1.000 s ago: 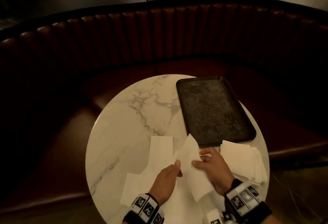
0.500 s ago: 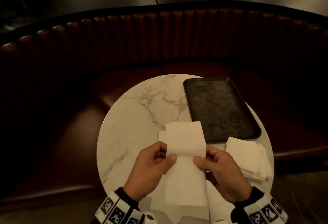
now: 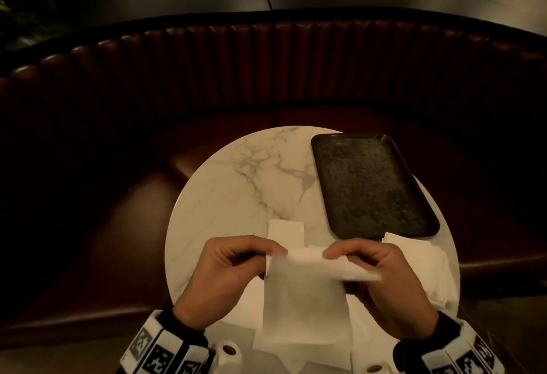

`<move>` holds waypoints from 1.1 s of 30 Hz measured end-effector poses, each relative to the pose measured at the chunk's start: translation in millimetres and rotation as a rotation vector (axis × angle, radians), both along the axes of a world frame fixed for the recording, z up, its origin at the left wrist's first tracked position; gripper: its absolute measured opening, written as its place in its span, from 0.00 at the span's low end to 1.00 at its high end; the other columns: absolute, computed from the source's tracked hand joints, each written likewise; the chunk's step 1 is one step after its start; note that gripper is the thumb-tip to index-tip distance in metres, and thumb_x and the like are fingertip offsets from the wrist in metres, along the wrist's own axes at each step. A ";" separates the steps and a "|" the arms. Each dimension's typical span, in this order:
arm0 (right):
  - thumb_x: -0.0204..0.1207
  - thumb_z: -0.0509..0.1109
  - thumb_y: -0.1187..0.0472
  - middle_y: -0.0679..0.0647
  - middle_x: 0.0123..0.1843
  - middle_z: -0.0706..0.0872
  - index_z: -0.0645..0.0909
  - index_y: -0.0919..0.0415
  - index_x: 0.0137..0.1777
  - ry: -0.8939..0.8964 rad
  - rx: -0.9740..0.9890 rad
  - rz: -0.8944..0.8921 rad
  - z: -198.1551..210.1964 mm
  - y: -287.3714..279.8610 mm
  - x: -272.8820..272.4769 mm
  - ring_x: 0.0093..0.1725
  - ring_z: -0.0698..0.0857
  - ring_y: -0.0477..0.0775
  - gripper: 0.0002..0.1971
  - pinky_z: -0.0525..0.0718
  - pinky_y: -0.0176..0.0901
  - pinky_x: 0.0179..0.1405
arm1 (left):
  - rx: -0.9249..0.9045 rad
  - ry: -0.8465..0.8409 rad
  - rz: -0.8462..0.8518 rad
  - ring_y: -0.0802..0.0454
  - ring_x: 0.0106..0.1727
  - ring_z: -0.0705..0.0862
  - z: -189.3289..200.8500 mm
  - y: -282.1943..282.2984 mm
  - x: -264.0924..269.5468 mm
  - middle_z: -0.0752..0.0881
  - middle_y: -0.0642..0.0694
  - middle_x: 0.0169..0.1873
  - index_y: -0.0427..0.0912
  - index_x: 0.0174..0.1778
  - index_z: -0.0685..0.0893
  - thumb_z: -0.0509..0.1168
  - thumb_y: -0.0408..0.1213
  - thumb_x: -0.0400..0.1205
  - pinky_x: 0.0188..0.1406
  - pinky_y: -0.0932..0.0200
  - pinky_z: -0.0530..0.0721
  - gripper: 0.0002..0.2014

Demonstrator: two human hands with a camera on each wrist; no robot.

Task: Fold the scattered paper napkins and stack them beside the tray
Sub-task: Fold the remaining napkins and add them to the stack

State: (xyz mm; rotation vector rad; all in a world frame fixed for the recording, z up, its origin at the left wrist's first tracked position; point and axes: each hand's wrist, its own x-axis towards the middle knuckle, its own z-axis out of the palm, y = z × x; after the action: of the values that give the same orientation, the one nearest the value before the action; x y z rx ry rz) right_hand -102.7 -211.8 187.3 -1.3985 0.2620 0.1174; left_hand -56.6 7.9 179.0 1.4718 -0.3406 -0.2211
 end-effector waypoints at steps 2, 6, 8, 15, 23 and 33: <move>0.78 0.61 0.78 0.58 0.37 0.92 0.90 0.64 0.34 -0.020 0.007 0.001 4.7 -2.6 0.5 0.34 0.88 0.55 0.20 0.83 0.42 0.30 | -0.002 0.011 0.023 0.31 0.41 0.87 3.5 -0.5 3.7 0.92 0.36 0.37 0.39 0.38 0.94 0.67 0.17 0.73 0.42 0.52 0.88 0.14; 0.79 0.59 0.78 0.60 0.38 0.91 0.87 0.68 0.35 -0.028 0.054 0.034 9.5 -4.7 0.4 0.36 0.91 0.55 0.17 0.87 0.41 0.30 | -0.036 0.076 0.014 0.43 0.36 0.85 10.2 -7.3 4.3 0.90 0.38 0.35 0.36 0.37 0.92 0.64 0.24 0.73 0.37 0.59 0.86 0.11; 0.80 0.59 0.77 0.61 0.39 0.91 0.86 0.68 0.36 -0.033 0.066 0.040 8.5 -6.1 -0.6 0.38 0.91 0.57 0.17 0.88 0.43 0.32 | -0.064 0.122 0.016 0.49 0.35 0.84 10.4 -10.7 2.2 0.88 0.41 0.34 0.35 0.37 0.90 0.62 0.26 0.74 0.34 0.62 0.83 0.10; 0.78 0.57 0.81 0.55 0.27 0.88 0.84 0.78 0.37 -0.059 0.089 0.048 7.1 -16.1 -4.7 0.29 0.88 0.47 0.15 0.83 0.32 0.26 | -0.087 0.216 -0.010 0.50 0.33 0.80 9.1 -17.9 -2.6 0.82 0.37 0.33 0.35 0.41 0.87 0.59 0.31 0.75 0.32 0.63 0.78 0.11; 0.64 0.64 0.73 0.59 0.38 0.89 0.90 0.70 0.37 -0.256 -0.052 0.028 3.0 -30.7 -2.7 0.28 0.82 0.44 0.11 0.79 0.32 0.26 | 0.078 0.173 -0.087 0.49 0.39 0.82 8.3 -50.4 -0.9 0.85 0.42 0.38 0.40 0.45 0.85 0.70 0.53 0.75 0.38 0.52 0.80 0.18; 0.70 0.77 0.54 0.47 0.47 0.92 0.90 0.52 0.50 -0.203 -0.272 0.024 1.2 -50.6 -2.8 0.50 0.89 0.45 0.09 0.86 0.35 0.48 | 0.203 0.040 -0.046 0.52 0.36 0.80 2.7 -77.7 -7.6 0.84 0.38 0.35 0.42 0.40 0.86 0.69 0.52 0.76 0.36 0.54 0.78 0.15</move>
State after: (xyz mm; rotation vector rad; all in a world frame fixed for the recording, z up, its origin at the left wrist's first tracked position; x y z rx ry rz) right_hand -105.5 -262.4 188.6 -1.6711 0.0937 -0.0427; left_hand -64.3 -69.8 181.7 1.6579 -0.3276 -0.3292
